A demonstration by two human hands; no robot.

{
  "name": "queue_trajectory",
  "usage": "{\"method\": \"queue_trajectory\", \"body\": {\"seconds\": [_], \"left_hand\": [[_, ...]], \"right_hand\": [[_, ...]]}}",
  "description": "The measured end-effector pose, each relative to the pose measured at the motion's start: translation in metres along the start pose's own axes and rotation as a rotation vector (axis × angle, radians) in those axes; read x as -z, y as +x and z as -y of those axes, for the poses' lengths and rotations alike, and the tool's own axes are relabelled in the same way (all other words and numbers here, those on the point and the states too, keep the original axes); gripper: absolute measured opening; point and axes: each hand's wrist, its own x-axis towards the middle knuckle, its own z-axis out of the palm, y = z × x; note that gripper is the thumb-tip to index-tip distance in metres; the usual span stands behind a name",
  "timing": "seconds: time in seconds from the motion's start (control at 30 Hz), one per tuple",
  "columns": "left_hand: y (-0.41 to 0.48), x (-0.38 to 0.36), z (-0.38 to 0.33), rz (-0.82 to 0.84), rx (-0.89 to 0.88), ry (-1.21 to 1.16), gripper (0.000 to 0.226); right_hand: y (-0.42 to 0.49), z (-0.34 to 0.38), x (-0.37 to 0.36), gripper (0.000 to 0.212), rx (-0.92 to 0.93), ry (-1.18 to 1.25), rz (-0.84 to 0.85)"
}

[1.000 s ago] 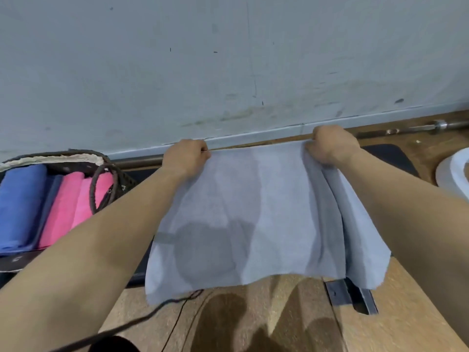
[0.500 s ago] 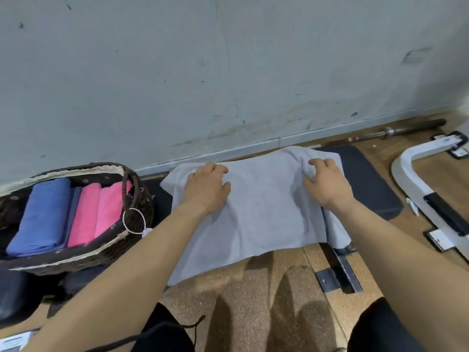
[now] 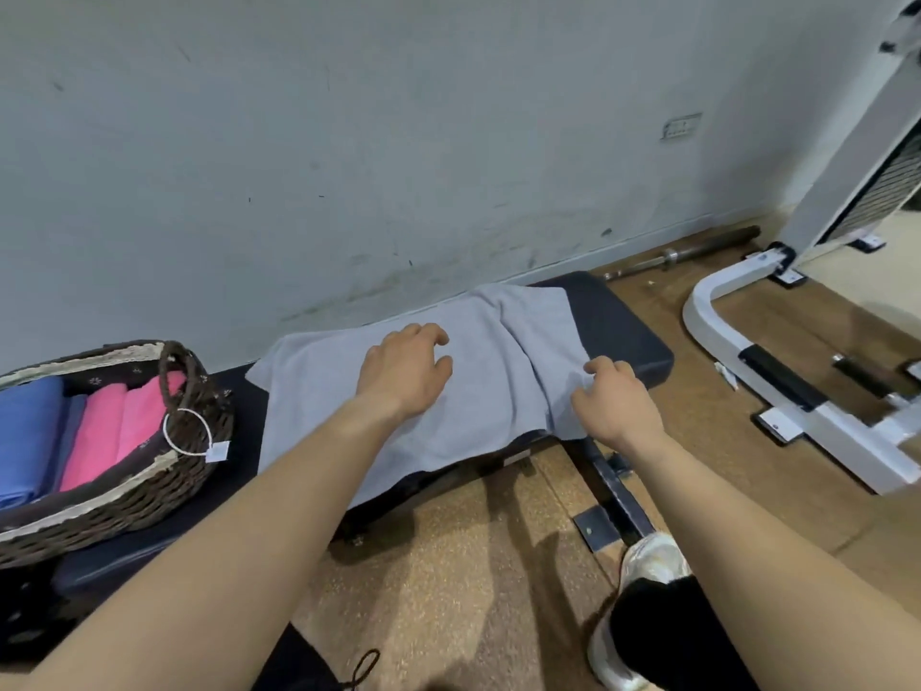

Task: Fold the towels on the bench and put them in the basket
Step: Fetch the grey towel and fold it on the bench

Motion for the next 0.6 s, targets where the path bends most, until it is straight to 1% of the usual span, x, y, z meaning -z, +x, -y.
{"method": "queue_trajectory", "body": {"seconds": [0.13,0.27,0.33,0.4,0.5,0.53,0.6], "left_hand": [[0.044,-0.020,-0.040,-0.008,-0.073,-0.034,0.035],[0.099,-0.043,-0.080,0.004,-0.170,-0.024,0.031],[0.131,-0.058,-0.098,0.018,-0.226,0.019,0.034],[0.163,-0.074,-0.110,0.068,-0.292,0.078,0.046],[0.205,-0.097,-0.118,0.199,-0.410,0.188,0.067],[0.215,-0.103,-0.119,0.239,-0.434,0.215,0.068],[0.230,-0.111,-0.120,0.280,-0.457,0.214,0.059]], "right_hand": [[0.019,-0.027,-0.012,0.022,-0.020,0.082,-0.057],[0.046,-0.036,-0.018,0.029,-0.095,0.177,-0.001],[0.059,-0.036,-0.019,0.025,-0.126,0.216,0.003],[0.071,-0.038,-0.017,0.017,-0.134,0.225,-0.006],[0.083,-0.039,-0.016,0.005,-0.133,0.210,-0.014],[0.086,-0.037,-0.015,0.006,-0.127,0.201,-0.017],[0.090,-0.032,-0.012,0.010,-0.103,0.206,-0.038]]}}
